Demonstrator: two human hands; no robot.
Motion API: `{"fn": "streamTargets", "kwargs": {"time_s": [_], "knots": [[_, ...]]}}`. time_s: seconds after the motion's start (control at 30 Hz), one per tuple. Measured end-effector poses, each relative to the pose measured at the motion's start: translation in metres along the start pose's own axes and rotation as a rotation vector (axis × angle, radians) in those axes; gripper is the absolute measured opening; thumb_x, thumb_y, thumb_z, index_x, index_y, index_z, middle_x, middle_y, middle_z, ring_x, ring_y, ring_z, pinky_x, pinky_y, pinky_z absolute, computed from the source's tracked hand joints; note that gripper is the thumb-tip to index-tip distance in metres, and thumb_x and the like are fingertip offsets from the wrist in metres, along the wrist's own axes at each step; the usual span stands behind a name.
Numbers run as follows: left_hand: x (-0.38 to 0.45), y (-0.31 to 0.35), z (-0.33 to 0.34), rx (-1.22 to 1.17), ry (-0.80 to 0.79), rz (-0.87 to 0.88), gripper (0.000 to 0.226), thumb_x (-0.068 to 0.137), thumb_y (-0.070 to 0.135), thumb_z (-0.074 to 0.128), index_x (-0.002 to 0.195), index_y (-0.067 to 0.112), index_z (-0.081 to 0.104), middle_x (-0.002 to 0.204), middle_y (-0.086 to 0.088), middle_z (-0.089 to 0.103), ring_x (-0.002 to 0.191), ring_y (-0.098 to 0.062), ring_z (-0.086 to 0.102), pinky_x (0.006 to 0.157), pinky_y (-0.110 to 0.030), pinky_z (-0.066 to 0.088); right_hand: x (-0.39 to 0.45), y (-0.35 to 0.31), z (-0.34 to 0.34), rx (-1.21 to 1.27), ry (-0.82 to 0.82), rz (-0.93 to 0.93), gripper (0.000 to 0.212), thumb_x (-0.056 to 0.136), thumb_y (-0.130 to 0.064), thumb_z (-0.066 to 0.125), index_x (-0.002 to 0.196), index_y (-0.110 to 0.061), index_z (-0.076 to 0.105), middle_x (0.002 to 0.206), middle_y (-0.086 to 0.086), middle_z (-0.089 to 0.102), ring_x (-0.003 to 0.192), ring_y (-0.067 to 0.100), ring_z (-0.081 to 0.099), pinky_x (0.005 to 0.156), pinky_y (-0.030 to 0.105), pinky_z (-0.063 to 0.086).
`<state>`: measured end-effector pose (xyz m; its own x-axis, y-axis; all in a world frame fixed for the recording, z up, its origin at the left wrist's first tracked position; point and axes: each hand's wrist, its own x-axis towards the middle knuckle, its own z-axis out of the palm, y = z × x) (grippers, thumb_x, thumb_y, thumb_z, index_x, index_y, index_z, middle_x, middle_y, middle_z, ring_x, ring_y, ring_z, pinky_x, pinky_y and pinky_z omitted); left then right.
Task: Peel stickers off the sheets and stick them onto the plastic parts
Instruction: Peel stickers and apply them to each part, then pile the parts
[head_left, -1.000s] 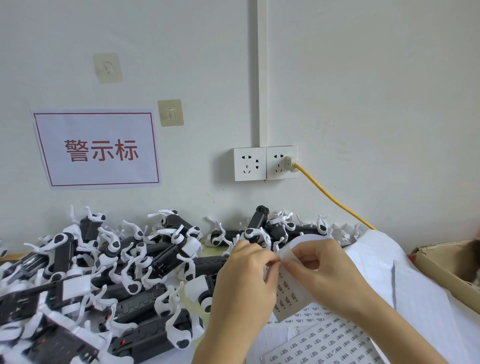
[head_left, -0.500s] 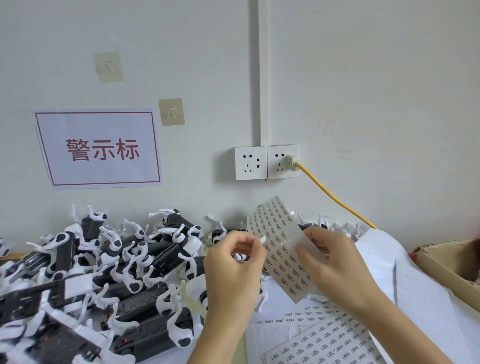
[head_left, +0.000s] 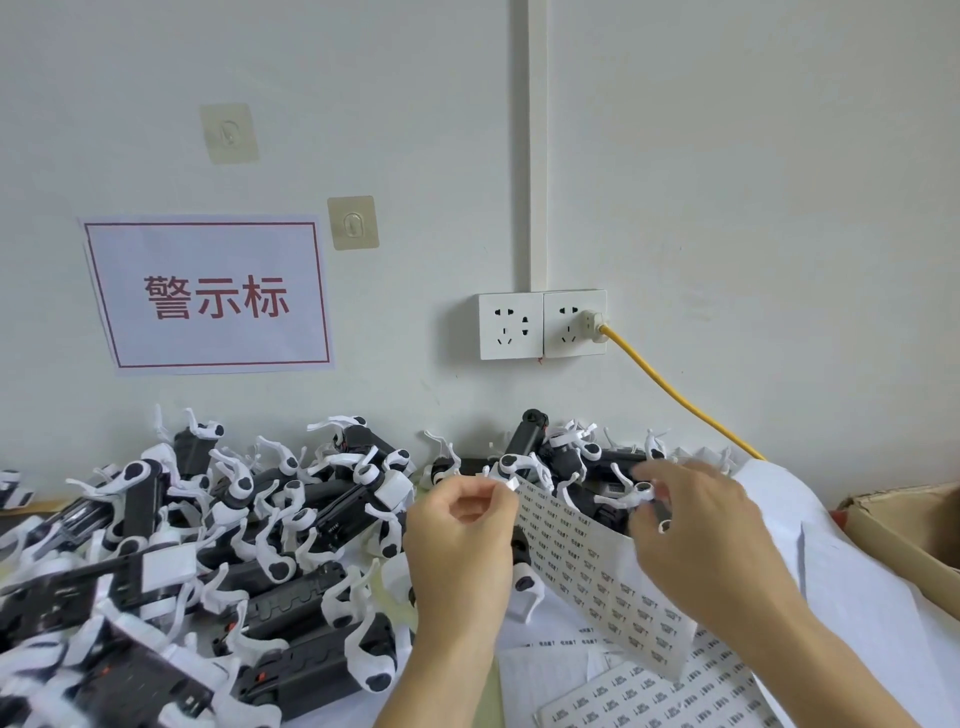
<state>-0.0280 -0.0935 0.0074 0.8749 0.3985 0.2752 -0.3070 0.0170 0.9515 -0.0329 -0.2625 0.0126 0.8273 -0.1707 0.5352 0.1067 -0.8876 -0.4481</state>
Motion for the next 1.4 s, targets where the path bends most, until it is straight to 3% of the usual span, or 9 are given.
{"fn": "streamTargets", "kwargs": {"time_s": [0.13, 0.4, 0.53, 0.63, 0.77, 0.97, 1.1, 1.27, 1.4], "knots": [[-0.002, 0.001, 0.003, 0.007, 0.024, 0.026, 0.018, 0.08, 0.007, 0.073, 0.067, 0.019, 0.072, 0.062, 0.004, 0.07, 0.054, -0.001, 0.061, 0.052, -0.011, 0.044, -0.016, -0.035, -0.002, 0.513, -0.17, -0.257, 0.028, 0.093, -0.015, 0.059, 0.11, -0.033, 0.072, 0.078, -0.018, 0.069, 0.07, 0.003, 0.063, 0.058, 0.011, 0.044], [-0.005, 0.005, 0.003, -0.03, 0.008, -0.014, 0.026, 0.083, 0.003, 0.068, 0.067, 0.023, 0.075, 0.065, -0.003, 0.072, 0.061, -0.02, 0.069, 0.061, -0.048, 0.061, -0.025, -0.049, 0.006, 0.637, -0.288, -0.313, 0.034, 0.092, -0.008, 0.051, 0.104, -0.034, 0.068, 0.084, -0.005, 0.064, 0.065, 0.015, 0.053, 0.057, 0.015, 0.04], [-0.004, 0.008, 0.001, -0.076, -0.079, 0.038, 0.032, 0.088, 0.004, 0.067, 0.069, 0.027, 0.078, 0.068, 0.0, 0.074, 0.061, -0.005, 0.067, 0.056, -0.021, 0.055, -0.026, -0.053, 0.003, 0.727, -0.316, -0.264, 0.044, 0.092, -0.001, 0.049, 0.11, -0.036, 0.068, 0.084, -0.004, 0.064, 0.065, 0.02, 0.054, 0.061, 0.029, 0.049], [-0.001, 0.01, -0.003, -0.054, -0.238, 0.059, 0.028, 0.092, 0.013, 0.063, 0.076, 0.026, 0.081, 0.075, 0.002, 0.075, 0.067, -0.001, 0.065, 0.067, -0.023, 0.055, -0.024, -0.051, 0.001, 0.787, -0.292, -0.189, 0.04, 0.094, -0.003, 0.052, 0.108, -0.037, 0.068, 0.082, -0.01, 0.064, 0.061, 0.011, 0.057, 0.057, 0.02, 0.048], [0.013, 0.003, -0.018, 0.271, -0.211, 0.214, 0.026, 0.089, 0.01, 0.064, 0.089, 0.033, 0.077, 0.085, 0.015, 0.074, 0.085, 0.0, 0.067, 0.074, -0.012, 0.051, -0.019, -0.042, 0.007, 0.784, -0.164, 0.002, 0.03, 0.095, -0.011, 0.054, 0.103, -0.035, 0.069, 0.078, -0.009, 0.067, 0.066, 0.02, 0.064, 0.05, 0.013, 0.042], [0.02, -0.009, -0.037, 1.15, -0.442, 0.243, 0.048, 0.081, 0.041, 0.061, 0.127, 0.043, 0.046, 0.119, 0.02, 0.056, 0.122, -0.012, 0.047, 0.108, -0.042, 0.03, -0.015, -0.029, 0.012, 0.773, -0.289, 0.118, 0.013, 0.096, -0.015, 0.055, 0.093, -0.025, 0.064, 0.076, 0.004, 0.067, 0.057, 0.013, 0.063, 0.052, 0.021, 0.046], [0.015, -0.017, -0.032, 1.404, -0.469, 0.264, 0.044, 0.087, 0.035, 0.062, 0.127, 0.036, 0.043, 0.117, 0.013, 0.059, 0.12, -0.019, 0.049, 0.101, -0.042, 0.033, -0.014, -0.025, 0.017, 0.765, -0.341, 0.098, 0.007, 0.096, -0.017, 0.058, 0.092, -0.019, 0.062, 0.065, -0.002, 0.06, 0.055, 0.007, 0.055, 0.048, 0.013, 0.043], [0.015, -0.015, -0.028, 1.211, -0.337, 0.32, 0.012, 0.085, 0.032, 0.061, 0.095, 0.031, 0.054, 0.09, 0.012, 0.065, 0.094, -0.018, 0.06, 0.072, -0.031, 0.042, -0.013, -0.023, 0.02, 0.746, -0.341, 0.08, 0.014, 0.099, -0.022, 0.056, 0.089, -0.017, 0.064, 0.054, -0.006, 0.051, 0.05, 0.014, 0.039, 0.047, 0.021, 0.033], [0.013, -0.01, -0.024, 0.888, -0.278, 0.223, 0.017, 0.077, 0.041, 0.071, 0.088, 0.033, 0.061, 0.073, 0.014, 0.064, 0.072, -0.007, 0.062, 0.058, -0.026, 0.047, -0.012, -0.023, 0.018, 0.768, -0.327, 0.059, 0.017, 0.1, -0.024, 0.054, 0.089, -0.017, 0.064, 0.053, -0.002, 0.049, 0.05, 0.015, 0.035, 0.045, 0.021, 0.029]]}}
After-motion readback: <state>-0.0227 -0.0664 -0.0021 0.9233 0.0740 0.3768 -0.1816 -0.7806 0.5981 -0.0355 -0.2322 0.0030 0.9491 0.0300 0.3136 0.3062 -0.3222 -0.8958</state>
